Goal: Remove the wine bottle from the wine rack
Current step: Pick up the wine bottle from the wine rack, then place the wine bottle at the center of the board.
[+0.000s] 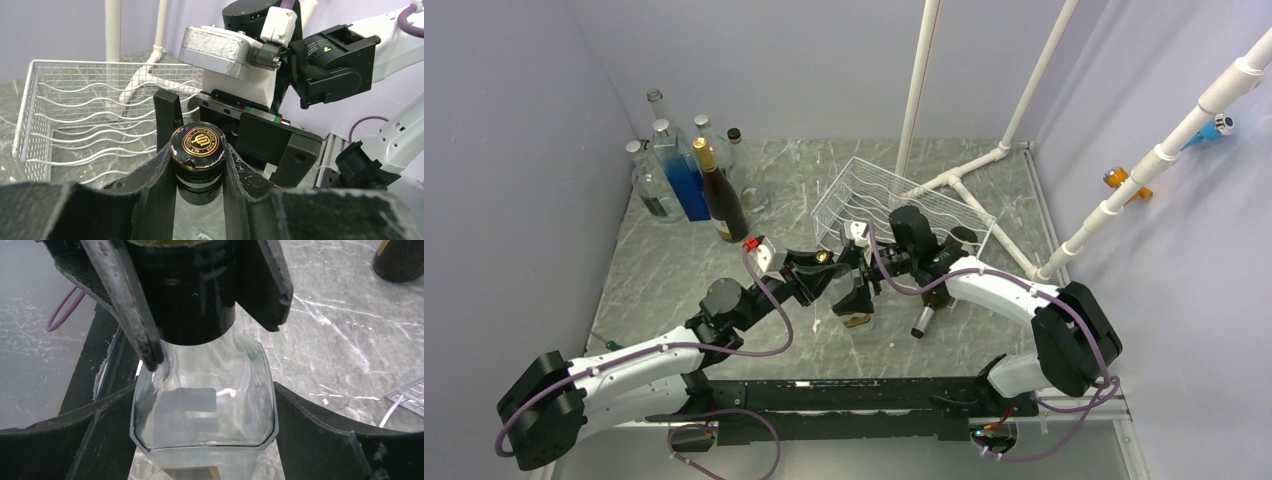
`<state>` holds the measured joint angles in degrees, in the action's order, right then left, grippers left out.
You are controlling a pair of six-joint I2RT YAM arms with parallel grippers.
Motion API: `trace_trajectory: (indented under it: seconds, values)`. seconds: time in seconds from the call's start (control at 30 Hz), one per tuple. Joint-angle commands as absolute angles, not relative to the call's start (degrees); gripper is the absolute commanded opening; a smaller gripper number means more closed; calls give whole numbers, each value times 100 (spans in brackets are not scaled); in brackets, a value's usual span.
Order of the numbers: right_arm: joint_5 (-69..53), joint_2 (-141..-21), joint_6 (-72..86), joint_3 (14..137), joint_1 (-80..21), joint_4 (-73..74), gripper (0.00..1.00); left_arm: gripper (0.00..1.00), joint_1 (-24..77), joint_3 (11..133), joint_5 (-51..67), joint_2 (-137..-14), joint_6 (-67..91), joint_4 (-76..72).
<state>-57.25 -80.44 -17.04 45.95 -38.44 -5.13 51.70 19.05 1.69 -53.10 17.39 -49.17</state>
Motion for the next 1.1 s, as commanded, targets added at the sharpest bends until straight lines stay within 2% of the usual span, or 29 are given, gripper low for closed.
trace_trajectory:
  seconds: [0.0,0.13,0.43,0.7,1.07]
  values:
    - [-5846,-7783,-1541,4791,-3839,-759,93,0,5186,2486,263,-4969,1558,-4937]
    - [-6051,-7688,-1749,4878,-3767,-448,99,0,5190,2625,167,-4777,1457,-4575]
    - [-6335,-7620,-2681,5096,-3557,496,100,0,5192,3006,144,-4424,1175,-3677]
    - [-6371,-7528,-3030,5115,-3407,757,100,0,5133,3183,17,-4076,810,-3092]
    - [-6339,-7531,-3250,5124,-3344,928,100,0,4492,3445,11,-3672,393,-2261]
